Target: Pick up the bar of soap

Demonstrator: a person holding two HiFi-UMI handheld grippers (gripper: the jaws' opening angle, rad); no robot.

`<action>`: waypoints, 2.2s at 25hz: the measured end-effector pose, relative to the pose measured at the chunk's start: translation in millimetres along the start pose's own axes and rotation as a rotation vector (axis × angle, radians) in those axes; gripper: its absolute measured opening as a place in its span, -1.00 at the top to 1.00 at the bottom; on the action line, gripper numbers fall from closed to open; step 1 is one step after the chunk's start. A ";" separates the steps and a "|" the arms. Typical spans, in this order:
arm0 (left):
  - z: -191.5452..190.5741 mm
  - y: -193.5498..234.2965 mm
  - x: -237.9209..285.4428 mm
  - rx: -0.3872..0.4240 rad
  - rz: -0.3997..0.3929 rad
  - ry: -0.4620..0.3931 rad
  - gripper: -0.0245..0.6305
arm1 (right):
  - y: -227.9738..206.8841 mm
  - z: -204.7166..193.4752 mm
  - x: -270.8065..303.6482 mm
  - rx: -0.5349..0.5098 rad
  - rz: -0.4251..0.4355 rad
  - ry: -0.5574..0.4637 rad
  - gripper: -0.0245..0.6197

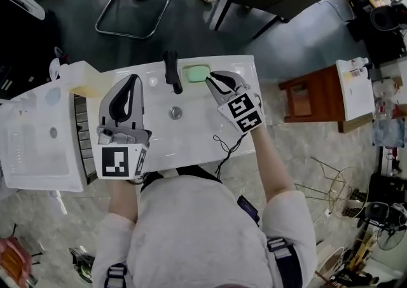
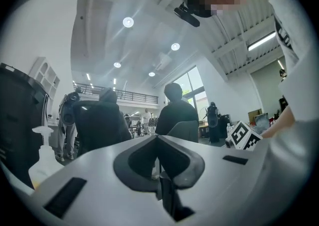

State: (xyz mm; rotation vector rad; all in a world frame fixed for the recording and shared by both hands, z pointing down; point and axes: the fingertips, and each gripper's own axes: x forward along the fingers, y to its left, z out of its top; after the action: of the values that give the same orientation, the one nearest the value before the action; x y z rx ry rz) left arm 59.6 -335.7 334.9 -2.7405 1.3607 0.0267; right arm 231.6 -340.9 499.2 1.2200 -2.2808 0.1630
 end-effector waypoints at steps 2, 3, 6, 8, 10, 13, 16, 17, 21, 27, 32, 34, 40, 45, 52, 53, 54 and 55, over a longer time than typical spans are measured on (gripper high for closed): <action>-1.8 0.1 0.1 -0.001 0.023 0.010 0.90 | 0.1 -9.0 11.6 -0.016 0.048 0.030 0.68; -3.0 0.6 -0.1 -0.002 0.035 0.013 0.90 | 0.1 -13.7 17.6 -0.025 0.069 0.045 0.64; -7.3 2.0 0.9 -0.003 0.063 0.023 0.90 | -1.5 -28.9 35.4 -0.050 0.118 0.092 0.54; -10.6 3.4 2.5 -0.004 0.076 0.028 0.90 | -1.9 -40.3 47.2 -0.062 0.146 0.131 0.47; -13.2 4.2 4.5 -0.005 0.085 0.033 0.90 | -2.2 -51.2 57.4 -0.079 0.170 0.175 0.41; -14.9 4.4 7.4 -0.004 0.098 0.038 0.90 | -1.7 -64.4 70.2 -0.122 0.212 0.225 0.35; -17.9 5.0 8.2 -0.006 0.111 0.047 0.90 | -1.8 -74.5 80.9 -0.177 0.263 0.269 0.30; -19.3 5.3 8.2 -0.007 0.116 0.051 0.90 | -2.1 -76.8 84.1 -0.189 0.279 0.282 0.28; -25.0 8.1 7.4 -0.009 0.133 0.066 0.90 | -4.4 -83.0 97.1 -0.218 0.313 0.324 0.19; -28.8 14.0 3.0 -0.009 0.160 0.079 0.90 | -7.4 -87.7 108.3 -0.204 0.348 0.366 0.14; -30.0 16.0 1.9 -0.008 0.173 0.084 0.90 | -6.4 -92.9 115.4 -0.192 0.374 0.399 0.08; -29.4 16.3 2.1 -0.008 0.174 0.083 0.90 | -7.0 -93.8 118.6 -0.182 0.378 0.400 0.08; -29.8 19.3 2.7 -0.012 0.183 0.080 0.90 | -10.4 -98.3 124.5 -0.173 0.387 0.390 0.08; -30.2 19.0 4.6 -0.017 0.185 0.073 0.90 | -6.5 -94.2 122.3 -0.169 0.349 0.409 0.08; -25.5 21.1 2.0 -0.012 0.195 0.064 0.90 | -10.6 -91.3 129.3 -0.445 0.175 0.323 0.08; -25.2 21.7 1.0 -0.011 0.196 0.063 0.90 | -11.7 -91.6 130.2 -0.415 0.182 0.315 0.06; -25.3 22.5 0.0 -0.011 0.198 0.063 0.90 | -13.0 -92.4 131.4 -0.376 0.195 0.311 0.03; -25.7 23.2 -1.0 -0.011 0.200 0.064 0.90 | -14.3 -93.6 132.8 -0.333 0.210 0.311 0.00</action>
State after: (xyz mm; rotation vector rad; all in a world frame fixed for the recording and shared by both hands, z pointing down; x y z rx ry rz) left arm 40.0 -351.0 359.0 -2.6233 1.6517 -0.0412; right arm 222.2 -414.1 644.7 0.7305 -2.0551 0.0420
